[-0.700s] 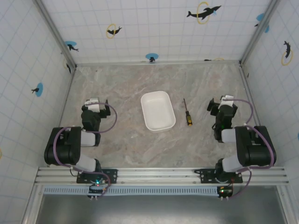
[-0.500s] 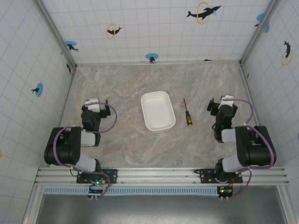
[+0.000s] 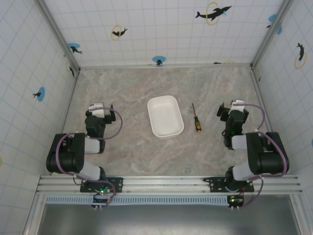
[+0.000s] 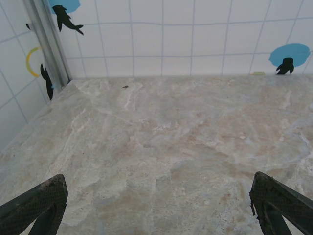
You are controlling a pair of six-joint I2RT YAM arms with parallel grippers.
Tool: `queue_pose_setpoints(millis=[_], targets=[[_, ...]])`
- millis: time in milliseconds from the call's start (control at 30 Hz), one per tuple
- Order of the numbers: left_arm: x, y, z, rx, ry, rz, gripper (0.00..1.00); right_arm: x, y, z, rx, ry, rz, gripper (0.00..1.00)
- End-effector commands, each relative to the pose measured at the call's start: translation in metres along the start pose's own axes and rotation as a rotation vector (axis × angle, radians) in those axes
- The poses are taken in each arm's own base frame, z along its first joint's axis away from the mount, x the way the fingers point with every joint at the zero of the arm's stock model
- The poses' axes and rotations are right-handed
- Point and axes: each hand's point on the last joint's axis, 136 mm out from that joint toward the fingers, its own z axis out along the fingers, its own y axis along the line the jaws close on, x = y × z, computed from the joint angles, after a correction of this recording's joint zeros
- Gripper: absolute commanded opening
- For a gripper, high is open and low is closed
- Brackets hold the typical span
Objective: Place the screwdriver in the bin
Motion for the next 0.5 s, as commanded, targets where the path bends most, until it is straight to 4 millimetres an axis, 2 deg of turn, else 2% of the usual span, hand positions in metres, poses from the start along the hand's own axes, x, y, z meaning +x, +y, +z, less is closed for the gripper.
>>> queue_pose_setpoints(millis=[0,167,333,467], targets=[[-0.006,-0.001,0.004,0.014,-0.017,0.002,0.98,-0.017,-0.004,0.000,0.051,-0.062,0.013,0.99],[-0.012,-0.001,0.008,0.017,-0.015,0.010,0.98,-0.022,-0.008,-0.003,0.092,-0.076,0.016,0.99],[-0.027,-0.004,0.026,0.043,0.144,-0.047,0.98,-0.038,-0.005,-0.008,0.093,-0.055,-0.009,0.99],[-0.043,-0.034,0.023,0.193,0.179,-0.136,0.98,-0.061,0.012,-0.016,0.042,0.047,0.002,0.99]])
